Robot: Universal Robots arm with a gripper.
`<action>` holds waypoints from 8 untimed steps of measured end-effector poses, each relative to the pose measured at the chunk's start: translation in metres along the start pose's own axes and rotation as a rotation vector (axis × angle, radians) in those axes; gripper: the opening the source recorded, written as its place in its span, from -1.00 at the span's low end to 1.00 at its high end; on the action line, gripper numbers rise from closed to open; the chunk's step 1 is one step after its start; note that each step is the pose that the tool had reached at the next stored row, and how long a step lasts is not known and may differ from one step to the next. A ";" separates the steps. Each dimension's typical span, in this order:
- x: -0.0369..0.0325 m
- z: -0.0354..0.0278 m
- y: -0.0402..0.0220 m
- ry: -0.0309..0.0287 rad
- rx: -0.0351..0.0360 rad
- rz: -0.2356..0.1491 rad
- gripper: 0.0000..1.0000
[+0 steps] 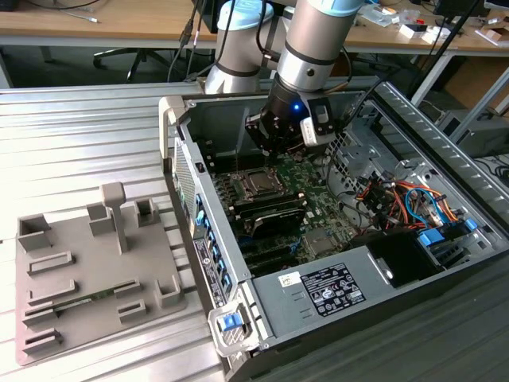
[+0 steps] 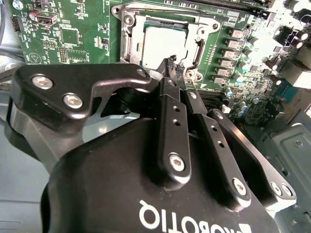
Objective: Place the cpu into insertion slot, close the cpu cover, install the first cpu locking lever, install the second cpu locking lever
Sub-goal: 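Install the first cpu locking lever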
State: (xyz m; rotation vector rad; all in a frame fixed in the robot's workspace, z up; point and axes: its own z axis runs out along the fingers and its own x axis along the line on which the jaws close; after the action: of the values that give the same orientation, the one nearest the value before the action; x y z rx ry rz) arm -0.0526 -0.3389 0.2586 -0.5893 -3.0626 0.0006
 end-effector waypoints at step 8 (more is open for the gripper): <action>0.0000 0.0000 0.0000 -0.0001 0.0003 -0.014 -0.79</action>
State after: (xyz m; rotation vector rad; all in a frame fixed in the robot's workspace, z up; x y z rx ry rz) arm -0.0526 -0.3389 0.2586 -0.5673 -3.0668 0.0009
